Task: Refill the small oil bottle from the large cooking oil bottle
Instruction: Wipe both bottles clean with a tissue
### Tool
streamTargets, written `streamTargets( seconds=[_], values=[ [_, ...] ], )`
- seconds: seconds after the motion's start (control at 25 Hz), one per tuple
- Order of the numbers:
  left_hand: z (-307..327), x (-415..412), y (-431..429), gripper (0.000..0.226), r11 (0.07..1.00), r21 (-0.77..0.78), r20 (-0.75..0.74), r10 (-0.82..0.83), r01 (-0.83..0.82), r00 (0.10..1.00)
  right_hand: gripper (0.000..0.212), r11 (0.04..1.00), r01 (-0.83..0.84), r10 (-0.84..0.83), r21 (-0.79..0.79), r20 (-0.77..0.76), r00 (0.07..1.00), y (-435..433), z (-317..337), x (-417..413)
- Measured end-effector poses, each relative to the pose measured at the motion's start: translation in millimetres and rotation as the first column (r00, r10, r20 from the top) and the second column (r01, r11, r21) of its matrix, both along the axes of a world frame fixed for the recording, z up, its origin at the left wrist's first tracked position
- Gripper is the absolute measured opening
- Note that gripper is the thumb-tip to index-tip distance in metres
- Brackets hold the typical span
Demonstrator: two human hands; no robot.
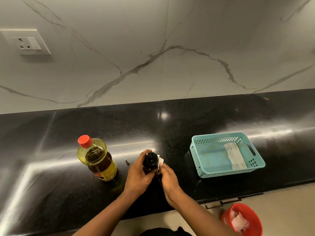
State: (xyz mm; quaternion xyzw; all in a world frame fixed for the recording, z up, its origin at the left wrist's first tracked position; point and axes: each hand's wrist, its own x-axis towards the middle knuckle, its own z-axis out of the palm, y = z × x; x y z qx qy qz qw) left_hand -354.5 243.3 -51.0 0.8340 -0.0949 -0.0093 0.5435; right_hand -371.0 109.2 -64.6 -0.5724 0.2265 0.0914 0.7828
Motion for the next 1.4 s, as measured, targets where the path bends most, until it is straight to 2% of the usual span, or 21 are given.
streamTargets(
  seconds=[0.16, 0.28, 0.4, 0.52, 0.68, 0.8, 0.92, 1.16, 1.2, 1.32, 1.4],
  values=[
    [32.4, 4.0, 6.5, 0.073, 0.991, -0.108, -0.005, -0.079, 0.078, 0.997, 0.037, 0.979, 0.011, -0.009, 0.205, -0.011, 1.000, -9.4, 35.9, 15.2],
    [65.7, 13.7, 18.4, 0.076, 0.980, -0.128, 0.023, -0.149, 0.151, 0.989, 0.043, 0.937, -0.115, 0.133, 0.330, -0.033, 0.991, -19.8, 60.3, 19.8],
    [86.2, 22.4, 34.5, 0.078, 0.976, -0.149, 0.045, -0.152, 0.157, 0.987, 0.046, 0.889, -0.210, 0.266, 0.407, -0.084, 0.960, -19.5, 74.4, 11.1],
    [97.5, 25.8, 41.4, 0.076, 0.971, -0.204, 0.047, -0.120, 0.127, 0.992, 0.051, 0.846, -0.188, 0.256, 0.499, -0.071, 0.964, -17.5, 78.6, 8.2],
    [106.5, 25.0, 39.8, 0.076, 0.964, -0.155, 0.077, -0.207, 0.217, 0.975, 0.062, 0.724, -0.164, 0.243, 0.670, -0.026, 0.970, -6.6, 84.1, 18.6],
    [116.2, 28.6, 46.5, 0.076, 0.947, -0.073, 0.048, -0.309, 0.312, 0.950, 0.055, 0.716, -0.124, 0.202, 0.687, -0.034, 0.979, -5.4, 85.2, 19.9],
    [122.6, 31.0, 50.4, 0.076, 0.923, 0.013, 0.050, -0.385, 0.385, 0.921, 0.039, 0.760, -0.085, 0.136, 0.644, -0.030, 0.990, -11.9, 86.7, 20.6],
    [127.2, 35.1, 49.3, 0.073, 0.929, -0.003, 0.060, -0.368, 0.369, 0.928, 0.036, 0.948, -0.068, 0.049, 0.311, 0.071, 0.996, -13.5, 105.8, 14.6],
    [126.8, 35.6, 49.6, 0.073, 0.931, -0.007, 0.059, -0.363, 0.365, 0.930, 0.040, 0.952, -0.041, 0.024, 0.302, 0.058, 0.998, -12.8, 108.7, 12.7],
    [126.5, 34.7, 51.2, 0.076, 0.943, -0.025, 0.057, -0.330, 0.331, 0.942, 0.062, 0.908, 0.037, -0.048, 0.417, 0.015, 0.999, -17.9, 107.0, 6.4],
    [127.9, 33.2, 52.4, 0.076, 0.952, -0.039, 0.058, -0.300, 0.303, 0.952, 0.053, 0.897, 0.077, -0.100, 0.435, 0.029, 0.995, -19.1, 106.5, 1.4]
  ],
)
